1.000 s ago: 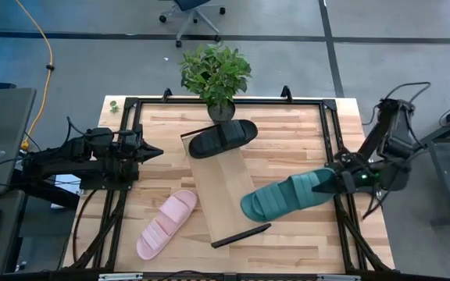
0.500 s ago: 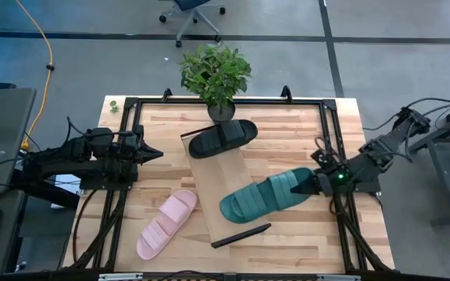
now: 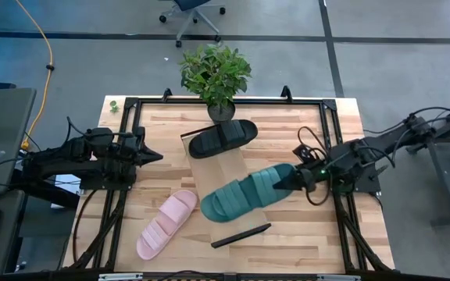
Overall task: Pick and place slides into the shelf
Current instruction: Put the green slides on the shelf
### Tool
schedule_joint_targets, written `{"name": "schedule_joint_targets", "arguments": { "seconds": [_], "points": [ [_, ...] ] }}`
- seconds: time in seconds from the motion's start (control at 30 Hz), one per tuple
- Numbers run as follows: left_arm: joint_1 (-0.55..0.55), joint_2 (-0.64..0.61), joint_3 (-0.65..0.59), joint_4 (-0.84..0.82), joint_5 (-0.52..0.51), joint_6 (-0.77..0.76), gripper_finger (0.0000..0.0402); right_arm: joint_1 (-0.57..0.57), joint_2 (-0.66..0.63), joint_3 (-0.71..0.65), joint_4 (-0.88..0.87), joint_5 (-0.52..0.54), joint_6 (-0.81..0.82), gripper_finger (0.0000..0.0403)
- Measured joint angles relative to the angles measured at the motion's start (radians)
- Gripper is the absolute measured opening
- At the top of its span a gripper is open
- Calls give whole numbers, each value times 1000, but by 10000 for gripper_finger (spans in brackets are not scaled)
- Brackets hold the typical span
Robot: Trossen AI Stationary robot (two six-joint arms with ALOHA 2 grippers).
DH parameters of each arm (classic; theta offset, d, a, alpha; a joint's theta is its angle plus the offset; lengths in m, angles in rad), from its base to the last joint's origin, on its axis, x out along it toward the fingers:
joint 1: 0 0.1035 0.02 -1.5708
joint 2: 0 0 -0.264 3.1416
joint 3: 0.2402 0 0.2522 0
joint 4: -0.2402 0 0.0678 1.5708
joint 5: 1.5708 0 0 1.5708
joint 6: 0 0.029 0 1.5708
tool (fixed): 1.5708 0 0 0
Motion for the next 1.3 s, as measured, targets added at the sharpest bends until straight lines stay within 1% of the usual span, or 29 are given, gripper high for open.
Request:
{"name": "schedule_joint_targets", "arguments": {
  "seconds": [0.17, 0.33, 0.47, 0.6, 0.9, 1.13, 1.3],
  "points": [
    [0, 0, 0, 0, 16, 10, 1, -48, 49, 0, 54, -54, 0, 2],
    [0, 0, 0, 0, 18, 11, 1, -76, 127, 0, 118, -123, 3, 2],
    [0, 0, 0, 0, 41, 11, 1, -75, 174, 0, 159, -127, 22, 2],
    [0, 0, 0, 0, 58, 12, 1, -52, 196, 0, 159, -75, 57, 2],
    [0, 0, 0, -1, 61, 41, 1, 20, 199, 0, 145, 110, 130, 2],
    [0, 0, 0, 0, 77, 41, 1, 73, 201, 0, 70, 183, 211, 2],
    [0, 0, 0, -1, 87, 41, 1, 95, 202, 0, 71, 221, 239, 2]
  ]
}}
